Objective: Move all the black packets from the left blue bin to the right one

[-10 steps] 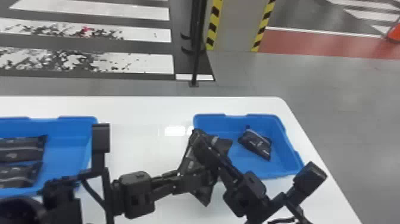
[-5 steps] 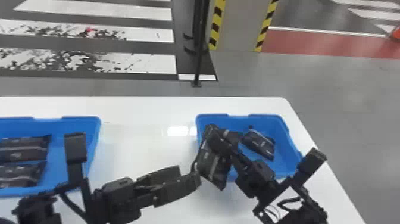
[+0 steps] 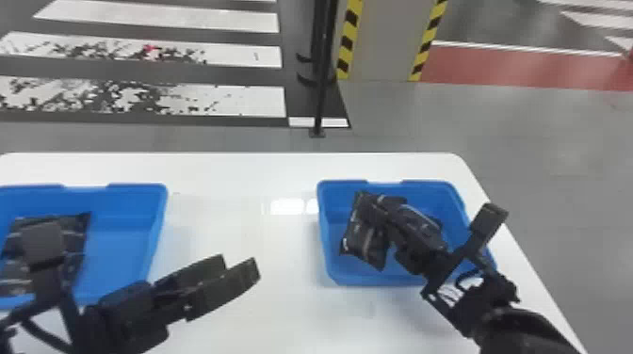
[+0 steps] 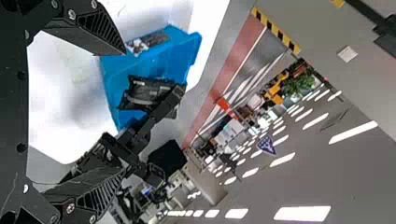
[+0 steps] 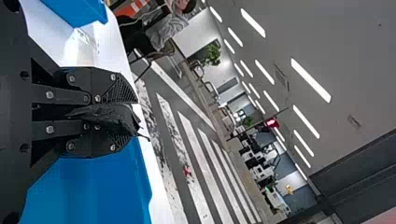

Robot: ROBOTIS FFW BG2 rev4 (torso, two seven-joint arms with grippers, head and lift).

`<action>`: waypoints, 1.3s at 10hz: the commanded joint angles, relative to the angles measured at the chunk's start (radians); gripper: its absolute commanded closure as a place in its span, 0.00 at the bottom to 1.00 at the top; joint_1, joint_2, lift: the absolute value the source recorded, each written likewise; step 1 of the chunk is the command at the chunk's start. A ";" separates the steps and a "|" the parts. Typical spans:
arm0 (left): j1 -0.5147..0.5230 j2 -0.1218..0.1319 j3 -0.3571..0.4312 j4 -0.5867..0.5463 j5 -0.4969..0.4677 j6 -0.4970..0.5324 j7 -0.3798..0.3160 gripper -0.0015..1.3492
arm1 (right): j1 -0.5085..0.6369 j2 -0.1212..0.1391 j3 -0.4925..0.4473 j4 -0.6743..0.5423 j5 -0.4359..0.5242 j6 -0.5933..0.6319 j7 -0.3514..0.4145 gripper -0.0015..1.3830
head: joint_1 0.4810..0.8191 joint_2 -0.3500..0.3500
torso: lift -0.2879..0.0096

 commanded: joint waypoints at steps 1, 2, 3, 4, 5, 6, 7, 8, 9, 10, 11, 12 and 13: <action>0.017 -0.008 0.068 -0.019 -0.025 0.002 0.000 0.13 | -0.038 -0.006 -0.019 0.048 0.025 0.001 -0.008 0.88 | 0.63 0.32 | 0.45; 0.027 -0.012 0.112 -0.031 -0.041 0.002 0.000 0.13 | -0.042 -0.004 -0.027 0.057 0.027 -0.002 -0.019 0.63 | 0.63 0.32 | 0.45; 0.032 -0.016 0.152 -0.041 -0.063 0.002 0.000 0.13 | -0.035 0.000 -0.045 0.053 0.067 -0.011 -0.020 0.32 | 0.63 0.35 | 0.45; 0.027 -0.016 0.190 -0.043 -0.097 0.002 0.000 0.12 | -0.011 0.008 -0.061 0.030 0.101 -0.036 -0.025 0.10 | 0.63 0.37 | 0.45; 0.008 -0.011 0.230 -0.043 -0.149 0.029 0.002 0.12 | 0.046 0.028 -0.089 -0.021 0.141 -0.070 -0.036 0.06 | 0.63 0.39 | 0.45; -0.012 -0.002 0.267 -0.043 -0.222 0.054 0.002 0.12 | 0.137 0.055 -0.123 -0.132 0.217 -0.107 -0.057 0.08 | 0.63 0.42 | 0.45; -0.027 0.004 0.305 -0.043 -0.292 0.076 0.002 0.12 | 0.252 0.085 -0.129 -0.257 0.266 -0.127 -0.094 0.09 | 0.63 0.46 | 0.45; -0.037 0.008 0.347 -0.043 -0.356 0.098 0.003 0.12 | 0.353 0.112 -0.129 -0.348 0.300 -0.144 -0.123 0.09 | 0.63 0.48 | 0.45; -0.044 0.020 0.381 -0.043 -0.408 0.130 0.003 0.12 | 0.436 0.137 -0.129 -0.424 0.332 -0.156 -0.134 0.09 | 0.63 0.55 | 0.45; -0.051 0.035 0.401 -0.043 -0.462 0.162 0.006 0.12 | 0.512 0.151 -0.123 -0.497 0.352 -0.168 -0.135 0.09 | 0.63 0.64 | 0.45; -0.073 0.043 0.425 -0.038 -0.524 0.191 0.011 0.12 | 0.581 0.160 -0.107 -0.568 0.358 -0.188 -0.149 0.09 | 0.63 0.72 | 0.45; -0.105 0.052 0.447 -0.021 -0.581 0.218 0.012 0.12 | 0.633 0.164 -0.087 -0.618 0.354 -0.186 -0.155 0.09 | 0.63 0.81 | 0.45; -0.145 0.064 0.453 0.008 -0.631 0.253 0.014 0.12 | 0.672 0.166 -0.073 -0.652 0.338 -0.186 -0.157 0.09 | 0.63 0.86 | 0.45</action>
